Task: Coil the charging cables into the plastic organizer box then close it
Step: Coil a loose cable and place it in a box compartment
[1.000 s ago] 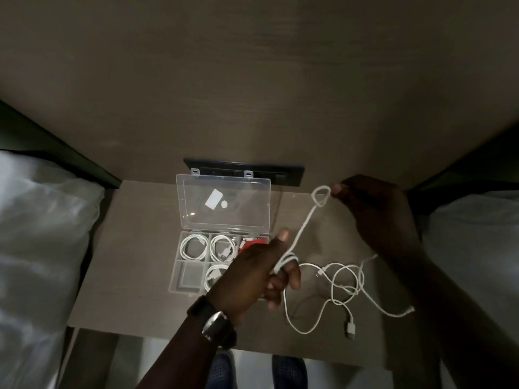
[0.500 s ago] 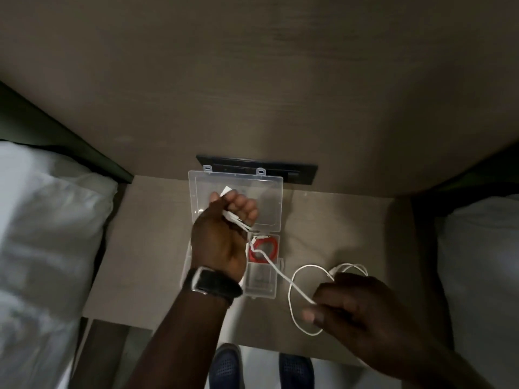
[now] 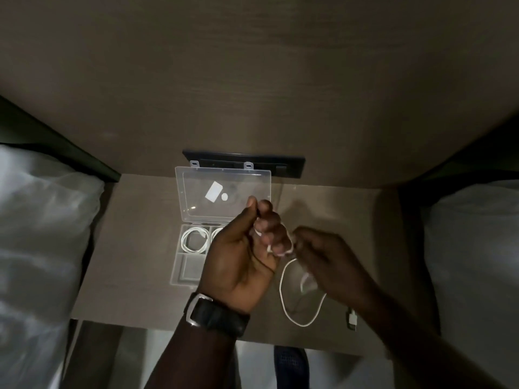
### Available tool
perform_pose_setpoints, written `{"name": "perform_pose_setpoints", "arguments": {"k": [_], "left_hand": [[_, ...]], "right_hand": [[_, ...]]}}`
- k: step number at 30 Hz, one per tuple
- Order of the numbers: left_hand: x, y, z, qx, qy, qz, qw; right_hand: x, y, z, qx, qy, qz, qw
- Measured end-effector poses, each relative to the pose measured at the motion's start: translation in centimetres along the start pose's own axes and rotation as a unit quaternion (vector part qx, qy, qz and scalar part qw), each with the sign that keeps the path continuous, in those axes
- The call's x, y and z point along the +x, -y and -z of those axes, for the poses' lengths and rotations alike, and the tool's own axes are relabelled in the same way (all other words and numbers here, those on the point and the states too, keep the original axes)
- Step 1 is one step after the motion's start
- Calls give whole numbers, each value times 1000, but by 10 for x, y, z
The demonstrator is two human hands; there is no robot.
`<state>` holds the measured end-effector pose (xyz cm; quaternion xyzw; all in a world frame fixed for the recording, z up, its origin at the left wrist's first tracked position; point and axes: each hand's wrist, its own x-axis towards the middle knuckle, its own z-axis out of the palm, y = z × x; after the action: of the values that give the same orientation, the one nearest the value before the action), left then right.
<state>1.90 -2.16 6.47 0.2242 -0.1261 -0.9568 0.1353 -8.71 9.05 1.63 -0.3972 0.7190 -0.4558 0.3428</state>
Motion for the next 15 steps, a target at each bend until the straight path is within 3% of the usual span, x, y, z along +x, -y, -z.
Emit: {"name": "perform_pose_setpoints", "arguments": {"k": [3,5,7,9,10,12,15], "left_hand": [[4,-4,12,64,-96,-109,987],[4,-6,26,184,-140,-164,959],[-1,-7,37,393,-172,-203,880],[-7,2,41,538,-132,-181,813],[-11,8,40,564,-102,-142,807],[-20,23,36,554,-60,-49,829],[-30,32,26,458,-32,53,887]], "right_hand": [[-30,2,-23,-21,90,5,996],[-43,4,-21,-63,117,7,991],[-52,9,-7,-120,147,32,981],[-50,20,12,-192,148,82,967],[-45,27,23,-222,137,105,960],[-30,35,44,-240,94,125,958],[-4,35,56,-7,4,45,999]]}}
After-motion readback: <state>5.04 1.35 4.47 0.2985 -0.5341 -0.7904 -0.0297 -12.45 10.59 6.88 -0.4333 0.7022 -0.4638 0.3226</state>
